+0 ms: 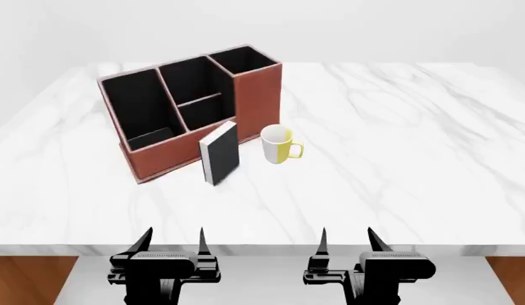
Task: Pick up the book and place it in the right compartment of the caddy.
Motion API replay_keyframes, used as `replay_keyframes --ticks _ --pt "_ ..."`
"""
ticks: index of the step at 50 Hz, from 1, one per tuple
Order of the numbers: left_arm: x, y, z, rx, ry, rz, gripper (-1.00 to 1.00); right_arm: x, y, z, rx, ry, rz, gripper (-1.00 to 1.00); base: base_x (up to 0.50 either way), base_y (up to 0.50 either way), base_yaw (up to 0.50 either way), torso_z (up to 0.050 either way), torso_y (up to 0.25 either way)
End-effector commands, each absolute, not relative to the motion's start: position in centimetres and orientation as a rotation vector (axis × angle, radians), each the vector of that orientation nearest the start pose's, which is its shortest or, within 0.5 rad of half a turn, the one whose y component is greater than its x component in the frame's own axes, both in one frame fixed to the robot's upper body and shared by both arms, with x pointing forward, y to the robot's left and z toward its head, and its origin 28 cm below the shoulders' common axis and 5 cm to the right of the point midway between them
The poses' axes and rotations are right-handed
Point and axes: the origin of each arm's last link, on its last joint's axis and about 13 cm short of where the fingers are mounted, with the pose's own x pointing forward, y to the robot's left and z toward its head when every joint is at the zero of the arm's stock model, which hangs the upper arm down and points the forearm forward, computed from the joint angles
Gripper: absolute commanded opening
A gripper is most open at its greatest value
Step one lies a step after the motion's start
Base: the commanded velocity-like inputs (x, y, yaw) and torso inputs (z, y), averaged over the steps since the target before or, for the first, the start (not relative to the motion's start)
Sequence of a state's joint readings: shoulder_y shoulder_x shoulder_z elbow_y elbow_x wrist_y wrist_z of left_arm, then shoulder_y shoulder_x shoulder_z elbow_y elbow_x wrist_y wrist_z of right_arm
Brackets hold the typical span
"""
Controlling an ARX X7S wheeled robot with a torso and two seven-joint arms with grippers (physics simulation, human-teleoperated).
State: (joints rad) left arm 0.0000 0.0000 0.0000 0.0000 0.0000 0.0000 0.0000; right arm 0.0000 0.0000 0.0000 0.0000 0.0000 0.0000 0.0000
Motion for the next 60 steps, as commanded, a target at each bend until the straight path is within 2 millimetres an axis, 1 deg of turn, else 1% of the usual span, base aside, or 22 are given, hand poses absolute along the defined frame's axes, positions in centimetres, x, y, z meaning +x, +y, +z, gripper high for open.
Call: replay_keyframes --ticks 1,20,23,39,44,50,53,54,55,56,57,58,59,60 --pt "21.1 20.6 1.3 0.001 0.002 -0.001 1.00 21.0 -9.6 1.3 -0.002 -0.001 0.001 1.00 0.00 0.00 0.00 0.000 0.000" --pt "21.1 20.6 1.4 -0.034 0.030 0.002 1.00 21.0 -9.6 1.2 0.001 0.000 -0.006 1.00 0.00 0.00 0.00 0.000 0.000" --pt "21.3 20.6 1.1 -0.030 0.033 0.003 1.00 21.0 -9.6 1.2 0.002 0.002 -0.007 1.00 0.00 0.00 0.00 0.000 0.000" --pt "21.1 20.5 1.5 0.006 0.042 -0.004 1.00 20.9 -9.6 1.2 -0.001 0.006 -0.008 1.00 0.00 0.00 0.00 0.000 0.000" --pt "21.3 20.5 1.1 0.007 0.042 -0.005 1.00 20.9 -9.6 1.1 -0.001 0.007 -0.007 1.00 0.00 0.00 0.00 0.000 0.000" --pt "21.2 20.5 1.5 0.011 0.029 -0.005 1.00 20.9 -9.6 1.3 -0.001 0.003 -0.009 1.00 0.00 0.00 0.00 0.000 0.000" --pt "21.2 20.6 2.2 0.042 -0.026 0.007 1.00 20.9 -9.7 1.6 0.012 -0.008 -0.014 1.00 0.00 0.00 0.00 0.000 0.000" --pt "21.3 20.7 2.7 0.040 -0.051 0.016 1.00 20.9 -9.7 2.0 0.028 -0.026 -0.018 1.00 0.00 0.00 0.00 0.000 0.000" --pt "21.3 20.8 3.6 0.065 -0.106 0.032 1.00 20.9 -9.8 2.9 0.036 -0.071 -0.028 1.00 0.00 0.00 0.00 0.000 0.000" --pt "21.3 20.9 4.2 0.085 -0.152 0.049 1.00 20.8 -9.9 3.5 0.044 -0.100 -0.033 1.00 0.00 0.00 0.00 0.000 0.000" --pt "21.3 20.9 4.2 0.085 -0.152 0.049 1.00 20.8 -9.9 3.5 0.044 -0.100 -0.033 1.00 0.00 0.00 0.00 0.000 0.000" --pt "21.2 21.2 6.4 0.130 -0.287 0.082 1.00 20.7 -10.0 5.4 0.072 -0.204 -0.056 1.00 0.00 0.00 0.00 0.000 0.000" --pt "21.1 21.3 7.2 0.148 -0.340 0.091 1.00 20.5 -10.0 6.2 0.100 -0.249 -0.045 1.00 0.00 0.00 0.00 0.000 0.000" --pt "20.7 21.4 8.6 0.143 -0.403 0.103 1.00 20.2 -10.1 7.2 0.105 -0.311 -0.051 1.00 0.00 0.00 0.00 0.000 0.000"
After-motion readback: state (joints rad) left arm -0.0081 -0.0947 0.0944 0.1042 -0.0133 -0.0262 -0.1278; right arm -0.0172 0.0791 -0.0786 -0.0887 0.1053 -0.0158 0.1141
